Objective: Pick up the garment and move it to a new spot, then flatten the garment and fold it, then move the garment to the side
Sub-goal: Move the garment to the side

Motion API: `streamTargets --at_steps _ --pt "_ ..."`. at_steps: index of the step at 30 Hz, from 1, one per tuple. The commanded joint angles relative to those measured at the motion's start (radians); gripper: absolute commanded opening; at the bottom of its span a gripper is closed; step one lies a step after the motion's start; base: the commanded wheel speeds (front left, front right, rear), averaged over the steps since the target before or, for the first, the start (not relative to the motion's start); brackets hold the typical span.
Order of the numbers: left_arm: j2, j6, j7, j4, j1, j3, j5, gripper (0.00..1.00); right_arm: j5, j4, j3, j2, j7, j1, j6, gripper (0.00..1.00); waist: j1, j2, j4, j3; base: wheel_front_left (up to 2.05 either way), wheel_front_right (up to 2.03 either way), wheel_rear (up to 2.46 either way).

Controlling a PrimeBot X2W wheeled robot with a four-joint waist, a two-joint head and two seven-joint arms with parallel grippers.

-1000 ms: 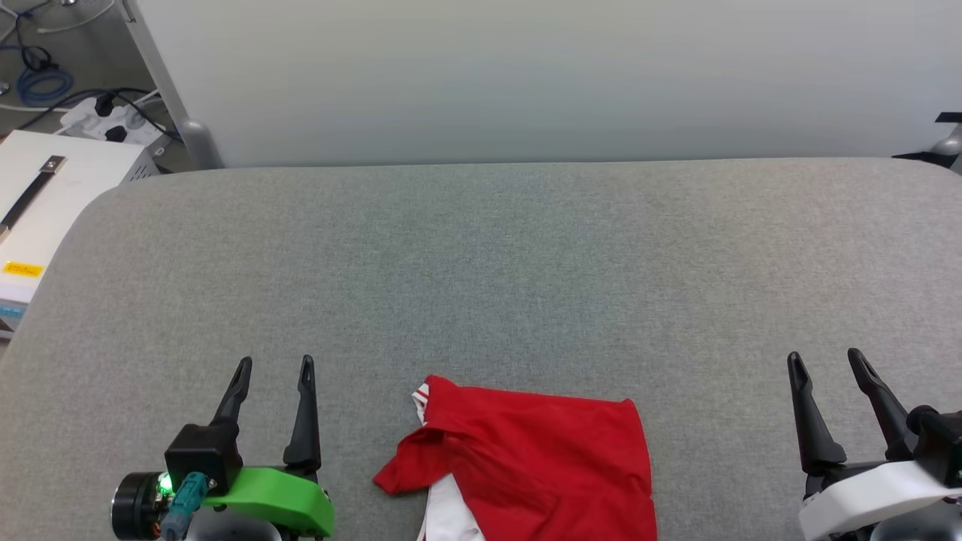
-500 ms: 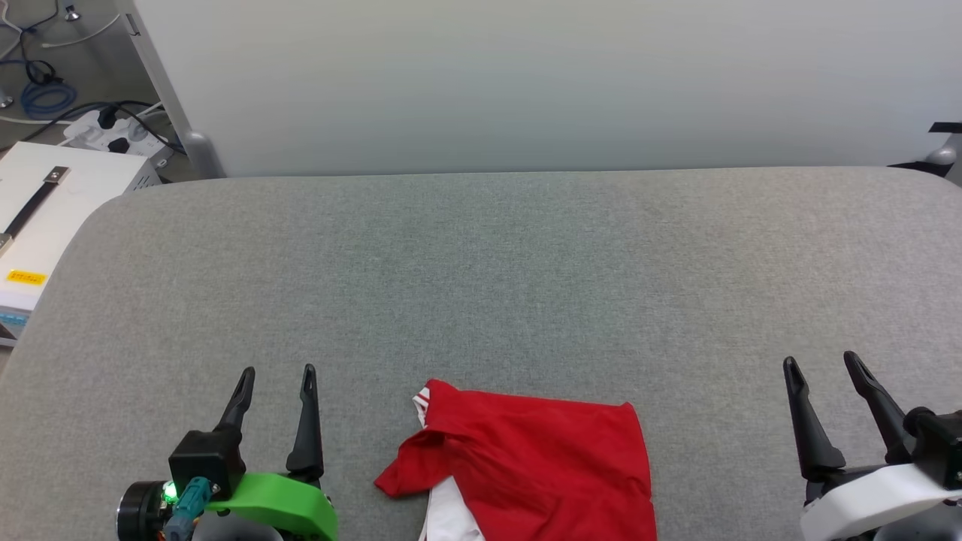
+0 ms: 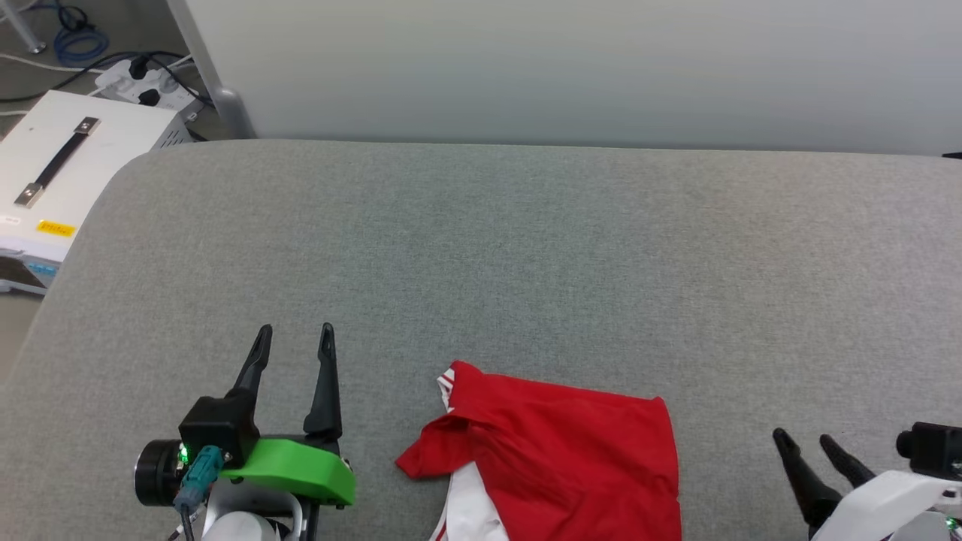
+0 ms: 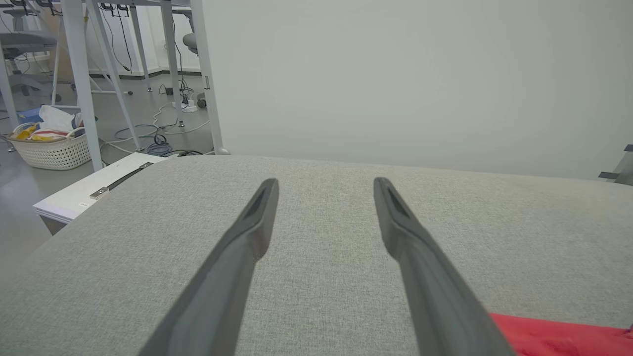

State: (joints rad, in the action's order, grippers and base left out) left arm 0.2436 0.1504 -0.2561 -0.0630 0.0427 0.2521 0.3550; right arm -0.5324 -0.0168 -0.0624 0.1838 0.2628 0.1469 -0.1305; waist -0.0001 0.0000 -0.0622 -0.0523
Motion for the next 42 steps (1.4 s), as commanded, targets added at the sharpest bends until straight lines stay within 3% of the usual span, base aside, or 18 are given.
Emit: streamTargets --at_steps 1,9,19,20,21,22,30,40,42 --pt "-0.011 -0.008 -0.006 0.002 0.02 -0.006 -0.011 1.0 -0.029 0.001 0.031 0.016 0.027 -0.001 0.0 1.0 0.0001 0.0 -0.037 -0.034 0.0 0.0 0.0" --pt "-0.063 -0.045 -0.006 -0.002 0.059 -0.034 -0.042 1.0 -0.166 0.022 0.196 0.051 0.159 -0.031 0.0 1.0 0.0001 0.0 -0.109 -0.099 0.0 0.0 0.0" --pt "-0.118 -0.097 -0.006 -0.021 0.098 -0.081 -0.087 1.0 -0.299 0.098 0.298 0.068 0.281 -0.074 0.0 1.0 0.0001 0.0 -0.151 -0.174 0.0 0.0 0.0" --pt "-0.122 -0.101 -0.006 -0.023 0.101 -0.086 -0.092 1.0 -0.306 0.103 0.303 0.07 0.287 -0.075 0.0 0.48 0.0001 0.0 -0.151 -0.176 0.0 0.0 0.0" --pt "-0.124 -0.105 -0.006 -0.025 0.102 -0.09 -0.095 1.0 -0.31 0.106 0.306 0.072 0.29 -0.076 0.0 0.32 0.0001 0.0 -0.151 -0.178 0.0 0.0 0.0" --pt "-0.127 -0.108 -0.006 -0.026 0.104 -0.095 -0.1 1.0 -0.313 0.104 0.308 0.074 0.282 -0.081 0.0 0.0 0.0001 0.0 -0.148 -0.179 0.0 0.0 0.0" --pt "-0.136 -0.129 -0.006 -0.039 0.091 -0.13 -0.13 1.0 -0.273 0.034 0.308 0.117 0.196 -0.142 0.0 0.0 0.0001 0.0 -0.093 -0.139 0.0 0.0 0.0" --pt "-0.14 -0.149 -0.006 -0.026 0.074 -0.158 -0.152 1.0 -0.047 -0.149 0.361 0.315 0.23 -0.231 0.0 0.0 0.0001 0.0 0.05 -0.096 0.0 0.0 0.0" --pt "-0.14 -0.154 -0.006 -0.012 0.074 -0.166 -0.16 1.0 0.005 -0.222 0.36 0.378 0.256 -0.259 0.0 0.0 0.0001 0.0 0.134 -0.116 0.0 0.0 0.0"
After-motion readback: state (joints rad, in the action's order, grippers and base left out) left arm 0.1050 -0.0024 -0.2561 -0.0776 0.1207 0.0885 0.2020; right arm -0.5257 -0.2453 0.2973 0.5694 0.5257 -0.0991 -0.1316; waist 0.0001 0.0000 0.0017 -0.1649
